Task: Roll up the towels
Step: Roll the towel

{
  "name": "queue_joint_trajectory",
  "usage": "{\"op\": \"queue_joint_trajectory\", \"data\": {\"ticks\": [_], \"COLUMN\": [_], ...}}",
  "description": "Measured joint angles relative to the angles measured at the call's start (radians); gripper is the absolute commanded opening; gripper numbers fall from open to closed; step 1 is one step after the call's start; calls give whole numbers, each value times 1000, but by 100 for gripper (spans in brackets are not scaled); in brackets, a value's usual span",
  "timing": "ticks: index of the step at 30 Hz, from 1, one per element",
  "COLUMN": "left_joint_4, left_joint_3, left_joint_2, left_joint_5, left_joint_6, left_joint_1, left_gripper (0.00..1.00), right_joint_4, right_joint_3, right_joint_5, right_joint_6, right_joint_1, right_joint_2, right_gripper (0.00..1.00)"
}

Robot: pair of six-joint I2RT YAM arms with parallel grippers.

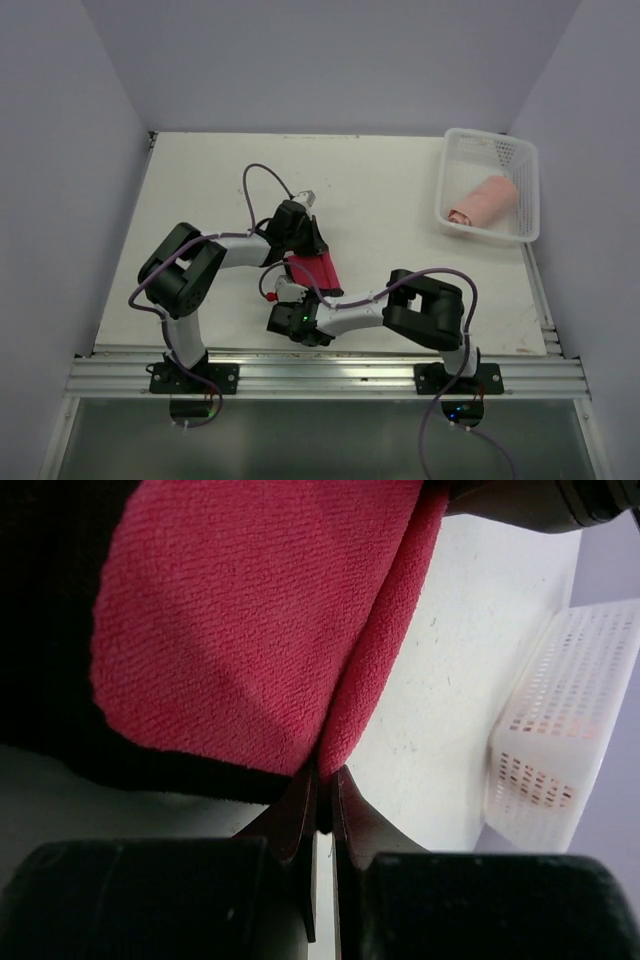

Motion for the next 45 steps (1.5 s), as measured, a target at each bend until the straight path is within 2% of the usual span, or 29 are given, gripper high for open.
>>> {"op": "queue_joint_trajectory", "data": {"ticks": [11,14,15,16,22,26,33,36,39,45], "left_joint_4": [17,26,30,32,36,19,-31,-18,40,158], "left_joint_3": [-13,-18,-21,-23,-28,-28,-15,-31,-72,-196], "left_joint_2": [1,1,1,1,-26,-85,-204,-258,-290,-243], "left_joint_5": [-4,-5,-6,-6,-51,-92,-116,-75,28,225], "left_joint_6": [3,5,5,7,25,32,67,71,56,-1], "left_joint_1": [1,1,1,2,20,48,52,53,53,49], "left_gripper": [0,7,10,18,35,41,44,44,41,38], "right_joint_4": [-119,-147,-157,-167,-204,-228,-266,-282,-292,-304], "right_joint_3": [100,123,131,138,160,167,196,208,216,224], "right_joint_5": [22,19,19,19,4,-14,-24,-24,-26,-25], "right_joint_6": [-93,-109,-113,-119,-136,-143,-154,-156,-156,-156], "right_joint_1": [15,15,15,16,21,31,34,34,34,34], "right_joint_2": [102,119,125,132,145,146,168,177,183,190], "right_gripper": [0,0,0,0,0,0,0,0,0,0]}}
